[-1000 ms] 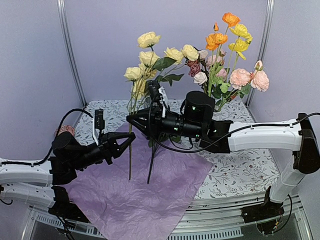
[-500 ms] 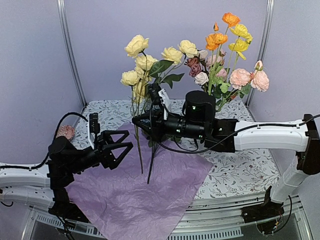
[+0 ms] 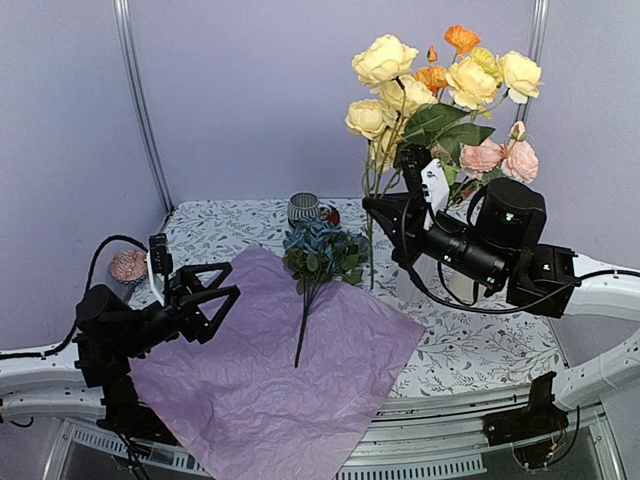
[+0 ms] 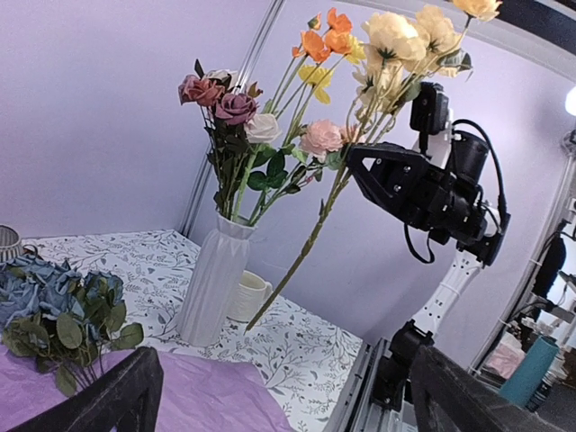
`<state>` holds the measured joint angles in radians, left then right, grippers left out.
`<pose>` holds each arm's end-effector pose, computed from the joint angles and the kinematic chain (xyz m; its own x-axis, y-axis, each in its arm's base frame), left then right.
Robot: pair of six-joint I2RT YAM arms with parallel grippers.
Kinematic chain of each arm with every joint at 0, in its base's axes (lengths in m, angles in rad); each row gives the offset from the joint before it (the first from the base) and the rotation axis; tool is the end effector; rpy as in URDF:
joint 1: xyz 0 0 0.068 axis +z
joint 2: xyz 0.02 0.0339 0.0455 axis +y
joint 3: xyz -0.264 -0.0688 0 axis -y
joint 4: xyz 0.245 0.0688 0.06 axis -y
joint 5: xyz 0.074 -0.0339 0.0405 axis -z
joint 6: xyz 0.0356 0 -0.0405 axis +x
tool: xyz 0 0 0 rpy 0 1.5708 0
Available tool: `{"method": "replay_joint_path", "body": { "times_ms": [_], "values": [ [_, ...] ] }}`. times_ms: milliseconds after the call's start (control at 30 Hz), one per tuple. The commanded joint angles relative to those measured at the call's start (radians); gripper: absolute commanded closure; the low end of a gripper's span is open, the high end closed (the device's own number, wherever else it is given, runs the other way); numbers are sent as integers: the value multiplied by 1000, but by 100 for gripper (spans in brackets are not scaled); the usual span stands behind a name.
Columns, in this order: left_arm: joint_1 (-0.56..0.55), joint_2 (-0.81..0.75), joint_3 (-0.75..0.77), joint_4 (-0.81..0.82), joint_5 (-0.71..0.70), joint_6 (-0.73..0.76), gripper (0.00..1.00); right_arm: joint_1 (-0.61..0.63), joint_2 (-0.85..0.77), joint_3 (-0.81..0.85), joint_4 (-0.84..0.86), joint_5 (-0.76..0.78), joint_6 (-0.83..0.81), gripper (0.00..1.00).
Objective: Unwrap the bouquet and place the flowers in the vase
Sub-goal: Place the fake flower in the vase.
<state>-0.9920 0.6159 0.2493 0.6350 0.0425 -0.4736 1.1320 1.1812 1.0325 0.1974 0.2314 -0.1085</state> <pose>0.0865 -0.1351 0.2633 -0.2626 -0.4312 -0.8632 0.8304 0.3546 -0.4297 0.1261 0.2495 0.3860 0.1054 -0.0234 -0.9942 -0.7770 0.6220 -0.0971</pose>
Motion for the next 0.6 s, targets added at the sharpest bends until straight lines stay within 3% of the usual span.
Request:
{"method": "replay_joint_path", "body": {
  "times_ms": [0, 267, 567],
  "values": [
    [-7, -32, -12, -48, -41, 28, 2, 1, -80, -14, -19, 181, -142, 97],
    [-7, -4, 0, -46, -41, 26, 2, -28, -84, 76, -12, 302, -306, 98],
    [-7, 6, 5, -46, -37, 27, 2, -86, -37, 147, 51, 381, -353, 97]
  ]
}}
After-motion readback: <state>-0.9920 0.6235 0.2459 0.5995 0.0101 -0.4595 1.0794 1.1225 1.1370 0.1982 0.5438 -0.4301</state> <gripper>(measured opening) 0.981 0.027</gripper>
